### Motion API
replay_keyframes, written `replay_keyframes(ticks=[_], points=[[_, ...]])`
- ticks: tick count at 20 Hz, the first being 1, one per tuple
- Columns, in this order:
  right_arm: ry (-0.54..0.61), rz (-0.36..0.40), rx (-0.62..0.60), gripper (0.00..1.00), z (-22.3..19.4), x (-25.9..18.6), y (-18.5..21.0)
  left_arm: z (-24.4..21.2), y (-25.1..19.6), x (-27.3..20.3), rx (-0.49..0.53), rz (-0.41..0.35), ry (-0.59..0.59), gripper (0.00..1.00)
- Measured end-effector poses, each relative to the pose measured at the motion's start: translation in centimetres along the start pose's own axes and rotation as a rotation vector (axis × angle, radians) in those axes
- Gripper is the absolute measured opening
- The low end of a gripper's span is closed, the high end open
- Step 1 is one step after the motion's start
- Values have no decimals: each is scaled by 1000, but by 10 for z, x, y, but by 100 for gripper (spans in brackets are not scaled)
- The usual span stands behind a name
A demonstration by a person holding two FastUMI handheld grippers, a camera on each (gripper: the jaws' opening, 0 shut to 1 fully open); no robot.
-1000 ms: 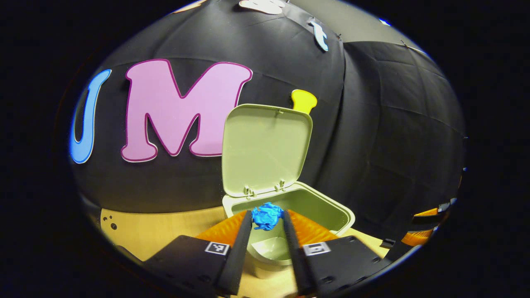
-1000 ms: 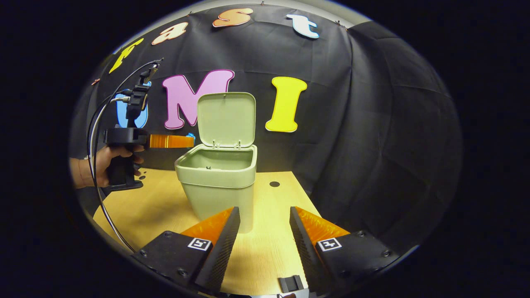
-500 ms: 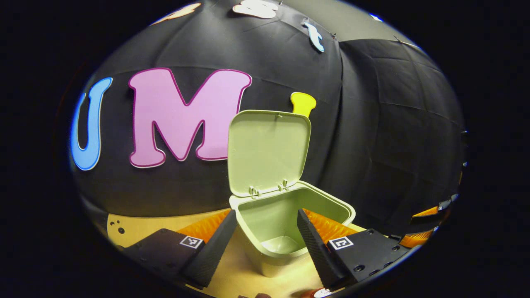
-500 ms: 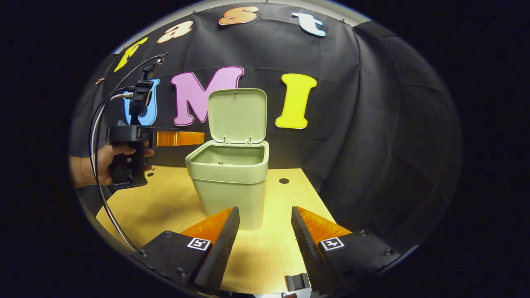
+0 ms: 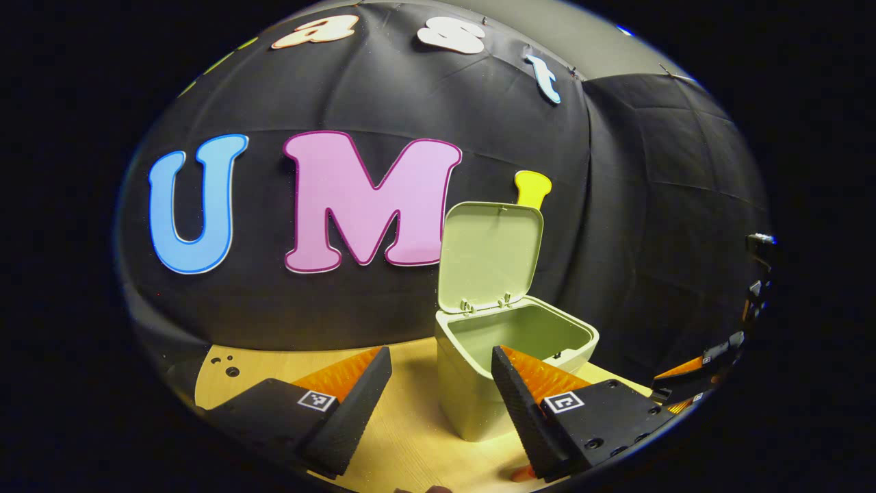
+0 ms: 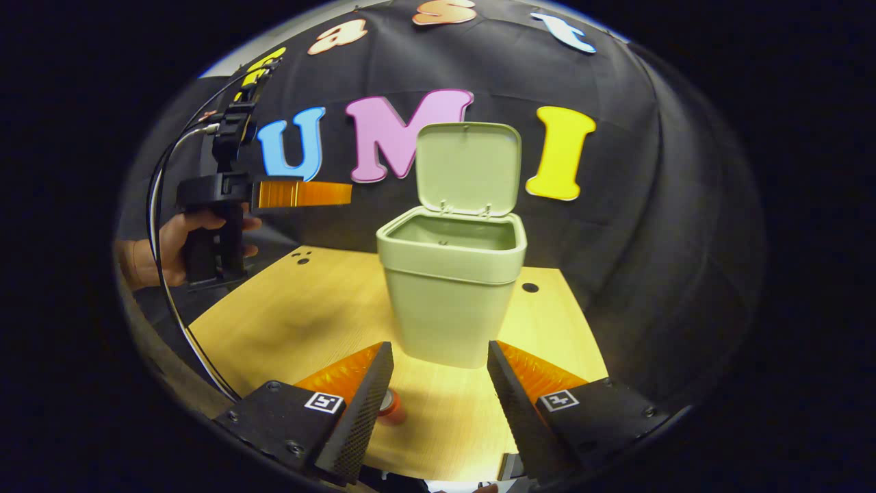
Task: Press the lid of the desktop garbage bin to open it, pick up the crumpled paper on the desktop and throw it into the bin, then pick up the pop can on the desktop and drop it into the bin, and finally close the garbage bin lid.
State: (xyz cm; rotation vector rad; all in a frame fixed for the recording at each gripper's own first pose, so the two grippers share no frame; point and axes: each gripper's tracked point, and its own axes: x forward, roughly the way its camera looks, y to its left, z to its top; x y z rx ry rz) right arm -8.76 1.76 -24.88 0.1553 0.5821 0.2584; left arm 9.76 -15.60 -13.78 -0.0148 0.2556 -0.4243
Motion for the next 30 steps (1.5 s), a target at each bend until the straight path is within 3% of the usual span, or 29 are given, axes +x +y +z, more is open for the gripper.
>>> replay_keyframes(ticks=[4,10,25,30], points=[[67,96,-48,90,-23,12,30,-16,19,-32,6,53,13,95],[161,163,-160,95,-63,32,56,-32,54,-69,-27,157,34,95],[337,230,-233,95,-140,74,70,-59,102,-142,-70,361,101,95],[392,211,-204,95,-160,86,69,-67,113,-157,-91,398,119,95]])
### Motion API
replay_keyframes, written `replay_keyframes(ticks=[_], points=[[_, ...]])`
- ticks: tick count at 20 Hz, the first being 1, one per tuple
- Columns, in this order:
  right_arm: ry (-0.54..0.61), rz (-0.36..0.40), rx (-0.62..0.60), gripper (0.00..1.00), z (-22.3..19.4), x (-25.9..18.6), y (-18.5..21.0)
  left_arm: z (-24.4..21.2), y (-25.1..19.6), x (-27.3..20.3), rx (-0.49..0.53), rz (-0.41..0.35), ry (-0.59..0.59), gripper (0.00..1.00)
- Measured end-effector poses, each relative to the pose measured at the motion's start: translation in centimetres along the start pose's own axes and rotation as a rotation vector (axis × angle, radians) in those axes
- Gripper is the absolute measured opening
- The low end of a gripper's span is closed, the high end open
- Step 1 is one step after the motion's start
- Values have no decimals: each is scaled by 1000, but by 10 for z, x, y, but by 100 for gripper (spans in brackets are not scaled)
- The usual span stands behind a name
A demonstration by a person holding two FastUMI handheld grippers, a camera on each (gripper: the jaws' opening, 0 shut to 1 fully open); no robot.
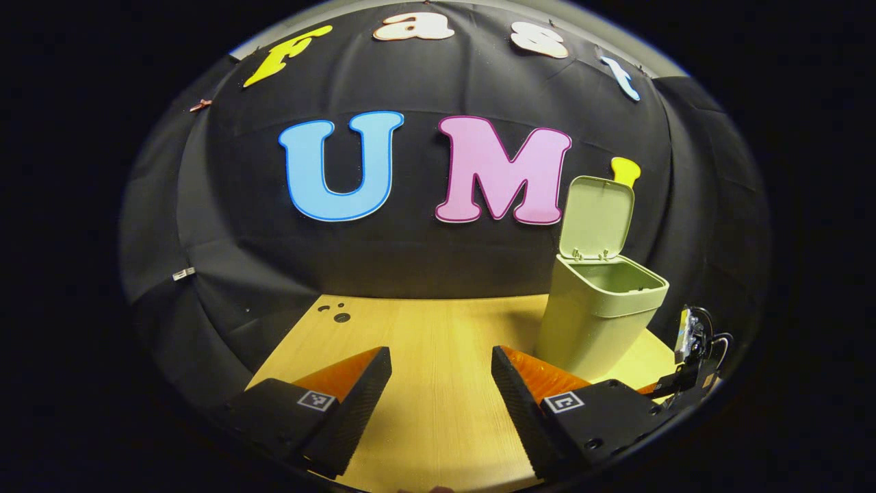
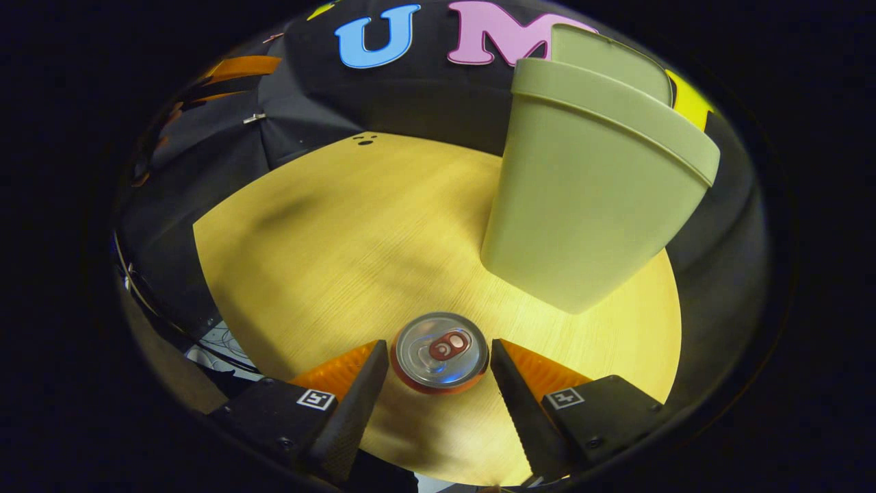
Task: Press the lid of the desktop garbage bin to open it, pick up the crumpled paper on the desktop and throw it into the bin, then pick up the pop can on the desktop and drop it into the bin, and finally close the garbage bin lid.
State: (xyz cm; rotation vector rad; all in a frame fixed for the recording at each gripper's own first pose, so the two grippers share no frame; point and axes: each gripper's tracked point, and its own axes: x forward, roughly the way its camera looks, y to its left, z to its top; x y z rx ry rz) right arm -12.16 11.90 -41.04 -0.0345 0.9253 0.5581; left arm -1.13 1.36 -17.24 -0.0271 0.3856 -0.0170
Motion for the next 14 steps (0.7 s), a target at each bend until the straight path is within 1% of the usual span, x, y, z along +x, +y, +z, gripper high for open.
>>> replay_keyframes(ticks=[1,2,5,7,10,14], points=[[-7,2,16,84,3,2,0,0,2,0,-3,4,2,95],[-8,0,24,83,5,-1,-1,-2,3,1,-6,6,5,95],[-25,-10,19,83,14,-12,-1,-3,8,5,-19,9,8,95],[-48,-7,40,83,27,-20,-3,-4,8,7,-25,7,11,95],[-107,-19,50,83,57,-37,-10,-6,7,9,-26,1,9,95],[-222,-31,61,83,110,-66,-18,-6,4,11,-24,-14,10,95]])
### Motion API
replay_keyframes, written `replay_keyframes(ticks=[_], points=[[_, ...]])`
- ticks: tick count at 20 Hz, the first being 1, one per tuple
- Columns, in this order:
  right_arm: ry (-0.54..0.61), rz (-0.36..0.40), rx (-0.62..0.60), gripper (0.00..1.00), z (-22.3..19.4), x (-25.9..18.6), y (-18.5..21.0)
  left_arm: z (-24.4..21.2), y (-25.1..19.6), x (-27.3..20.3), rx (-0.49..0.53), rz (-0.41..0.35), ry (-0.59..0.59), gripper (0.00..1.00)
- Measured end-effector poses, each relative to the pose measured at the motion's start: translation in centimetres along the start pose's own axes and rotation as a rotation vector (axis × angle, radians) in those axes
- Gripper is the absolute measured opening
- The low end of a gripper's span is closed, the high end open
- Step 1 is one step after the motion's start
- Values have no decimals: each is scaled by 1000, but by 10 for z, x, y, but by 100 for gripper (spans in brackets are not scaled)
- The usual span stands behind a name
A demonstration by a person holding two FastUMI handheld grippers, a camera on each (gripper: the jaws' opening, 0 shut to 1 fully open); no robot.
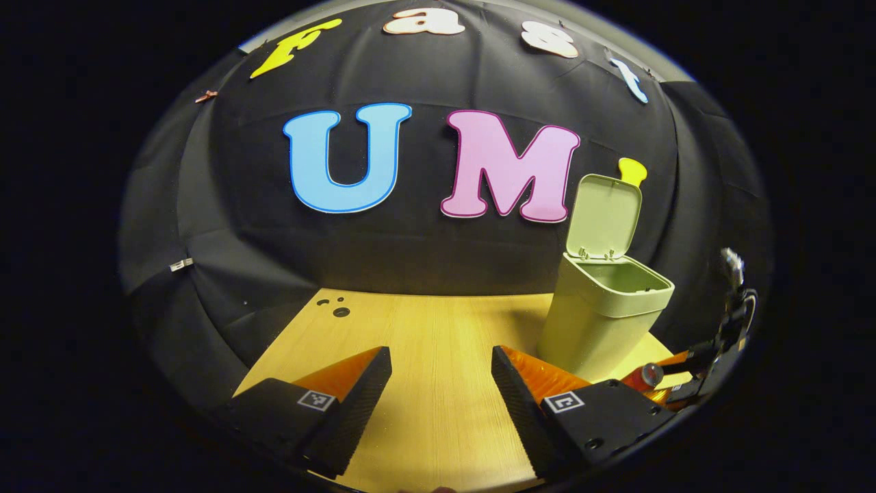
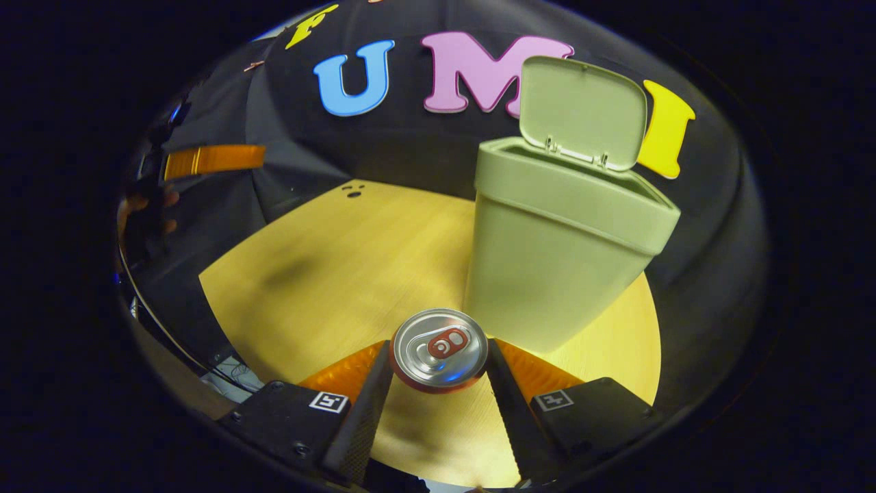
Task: Press the lid of the desktop garbage bin to open it, pick up the crumpled paper on the desktop and throw it into the bin, then pick up the pop can on the desktop and drop it into the bin, and finally close the garbage bin lid.
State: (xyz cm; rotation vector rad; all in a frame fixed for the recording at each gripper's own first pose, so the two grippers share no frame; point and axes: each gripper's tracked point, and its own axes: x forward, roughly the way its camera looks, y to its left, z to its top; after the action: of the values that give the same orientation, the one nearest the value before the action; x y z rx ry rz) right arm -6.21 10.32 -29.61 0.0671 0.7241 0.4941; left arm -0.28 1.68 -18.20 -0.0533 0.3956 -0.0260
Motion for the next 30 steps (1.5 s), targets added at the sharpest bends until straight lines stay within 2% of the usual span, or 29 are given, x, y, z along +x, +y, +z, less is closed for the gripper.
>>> replay_keyframes(ticks=[8,17,25,30], points=[[-227,-2,32,82,116,-27,-14,4,-10,-1,0,-13,-10,95],[-390,-7,119,82,189,-36,-53,3,-11,-6,-2,4,-13,95],[-422,-94,134,82,212,-17,-101,4,-10,-10,3,16,-13,95],[-353,-137,118,82,200,20,-123,2,-8,-9,0,26,-9,95]])
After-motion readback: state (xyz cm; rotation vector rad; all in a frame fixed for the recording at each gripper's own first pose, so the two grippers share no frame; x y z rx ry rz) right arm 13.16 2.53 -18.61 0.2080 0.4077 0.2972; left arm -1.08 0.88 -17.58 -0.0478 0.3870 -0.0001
